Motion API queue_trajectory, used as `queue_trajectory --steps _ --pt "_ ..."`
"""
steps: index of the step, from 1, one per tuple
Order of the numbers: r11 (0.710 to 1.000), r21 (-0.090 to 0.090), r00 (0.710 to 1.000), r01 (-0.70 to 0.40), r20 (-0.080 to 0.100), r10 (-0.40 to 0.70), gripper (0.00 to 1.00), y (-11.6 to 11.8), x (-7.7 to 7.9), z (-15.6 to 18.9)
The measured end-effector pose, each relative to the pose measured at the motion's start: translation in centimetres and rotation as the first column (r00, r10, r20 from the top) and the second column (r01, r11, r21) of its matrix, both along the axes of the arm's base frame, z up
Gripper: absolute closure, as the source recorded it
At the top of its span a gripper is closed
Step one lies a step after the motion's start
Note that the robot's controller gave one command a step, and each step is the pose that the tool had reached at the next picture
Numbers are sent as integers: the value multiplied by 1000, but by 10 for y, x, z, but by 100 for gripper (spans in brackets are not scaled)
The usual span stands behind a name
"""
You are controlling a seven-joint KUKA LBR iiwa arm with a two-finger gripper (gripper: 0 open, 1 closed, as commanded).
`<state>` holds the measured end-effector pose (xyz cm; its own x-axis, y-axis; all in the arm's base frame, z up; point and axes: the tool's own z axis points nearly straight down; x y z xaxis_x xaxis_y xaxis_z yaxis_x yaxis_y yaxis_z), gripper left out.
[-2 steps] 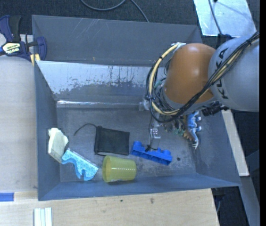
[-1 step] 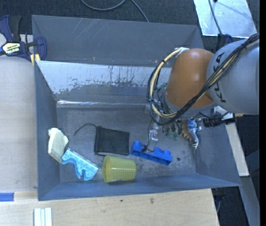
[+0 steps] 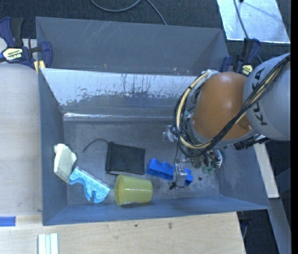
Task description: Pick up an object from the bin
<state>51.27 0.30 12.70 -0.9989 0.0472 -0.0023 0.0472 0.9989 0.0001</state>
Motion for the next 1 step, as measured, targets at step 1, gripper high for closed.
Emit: queue_trajectory --steps 1 --pt "993 0 993 120 1 -120 100 -6 -7 -18"
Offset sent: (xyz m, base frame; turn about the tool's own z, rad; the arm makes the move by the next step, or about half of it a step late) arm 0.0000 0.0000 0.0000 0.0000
